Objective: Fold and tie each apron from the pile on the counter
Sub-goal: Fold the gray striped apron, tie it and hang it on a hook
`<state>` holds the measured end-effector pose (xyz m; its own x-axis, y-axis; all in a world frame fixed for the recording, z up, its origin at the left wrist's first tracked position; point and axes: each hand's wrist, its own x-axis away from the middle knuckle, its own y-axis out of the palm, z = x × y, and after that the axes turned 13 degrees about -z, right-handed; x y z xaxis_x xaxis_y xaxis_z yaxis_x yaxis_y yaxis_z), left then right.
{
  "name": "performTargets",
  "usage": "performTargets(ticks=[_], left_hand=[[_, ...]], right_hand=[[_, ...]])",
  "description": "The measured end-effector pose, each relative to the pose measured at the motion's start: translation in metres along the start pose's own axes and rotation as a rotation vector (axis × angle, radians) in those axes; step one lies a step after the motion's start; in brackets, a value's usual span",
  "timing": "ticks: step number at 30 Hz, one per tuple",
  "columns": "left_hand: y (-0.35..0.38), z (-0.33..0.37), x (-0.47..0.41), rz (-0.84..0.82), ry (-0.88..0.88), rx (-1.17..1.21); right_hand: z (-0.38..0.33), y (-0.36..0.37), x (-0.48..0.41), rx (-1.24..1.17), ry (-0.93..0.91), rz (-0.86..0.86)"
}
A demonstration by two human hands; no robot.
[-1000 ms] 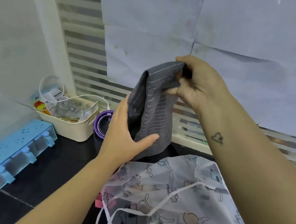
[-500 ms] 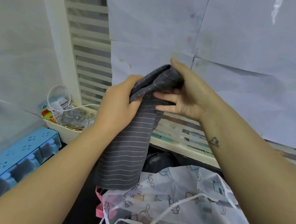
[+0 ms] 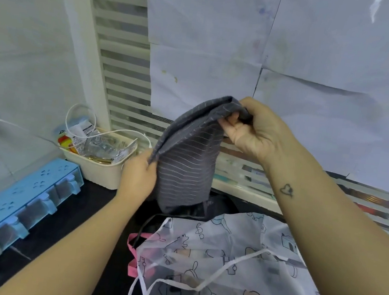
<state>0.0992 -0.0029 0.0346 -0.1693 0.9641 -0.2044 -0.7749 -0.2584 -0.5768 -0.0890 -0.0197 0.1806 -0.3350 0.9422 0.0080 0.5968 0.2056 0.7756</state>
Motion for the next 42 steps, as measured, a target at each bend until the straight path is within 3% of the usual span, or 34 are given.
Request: performTargets(ticks=[2, 4, 7, 9, 11, 14, 17, 19, 24, 27, 30, 33, 35, 37, 39, 42], left_hand=[[-0.019, 0.014, -0.001, 0.195, 0.034, 0.096], [-0.033, 0.026, -0.001, 0.372, 0.197, 0.101], [-0.028, 0.023, 0.009, 0.406, 0.424, -0.185], [-0.005, 0.005, 0.024, 0.266, 0.524, -0.379], [0.032, -0.027, 0.045, 0.021, 0.582, -0.532], [0.086, -0.073, 0.074, -0.357, 0.588, -0.627], [0.122, -0.086, 0.096, -0.6, 0.554, -0.608], [0.131, -0.083, 0.103, -0.629, 0.539, -0.538], [0.15, -0.064, 0.108, -0.471, 0.715, -0.395], [0.159, -0.06, 0.122, -0.719, 0.795, -0.314], [0.154, -0.071, 0.122, -0.885, 0.581, -0.241], [0.139, -0.096, 0.104, -0.686, 0.371, -0.218], [0.127, -0.113, 0.085, -0.536, 0.219, -0.23], [0.117, -0.128, 0.067, -0.465, 0.054, -0.284], [0.111, -0.142, 0.052, -0.501, -0.045, -0.38], [0.112, -0.15, 0.035, -0.712, -0.123, -0.584]], right_hand=[[-0.003, -0.006, 0.003, 0.027, 0.02, 0.003], [-0.01, -0.022, 0.008, 0.174, 0.032, 0.01], [-0.013, -0.072, 0.019, 0.521, 0.058, 0.056], [-0.004, -0.121, 0.028, 0.7, 0.11, 0.224], [0.011, -0.171, 0.042, 0.936, 0.223, 0.41], [0.035, -0.221, 0.07, 1.223, 0.41, 0.466], [0.045, -0.246, 0.085, 1.34, 0.481, 0.463], [0.044, -0.254, 0.087, 1.393, 0.451, 0.456], [0.022, -0.274, 0.1, 1.404, 0.177, 0.54], [0.021, -0.303, 0.111, 1.536, 0.317, 0.668], [0.032, -0.315, 0.11, 1.779, 0.502, 0.761], [0.062, -0.285, 0.09, 1.978, 0.363, 0.551], [0.089, -0.256, 0.076, 2.007, 0.271, 0.278], [0.121, -0.23, 0.067, 1.942, 0.328, 0.006], [0.157, -0.215, 0.06, 1.935, 0.488, -0.142], [0.201, -0.208, 0.051, 2.076, 0.66, -0.176]])
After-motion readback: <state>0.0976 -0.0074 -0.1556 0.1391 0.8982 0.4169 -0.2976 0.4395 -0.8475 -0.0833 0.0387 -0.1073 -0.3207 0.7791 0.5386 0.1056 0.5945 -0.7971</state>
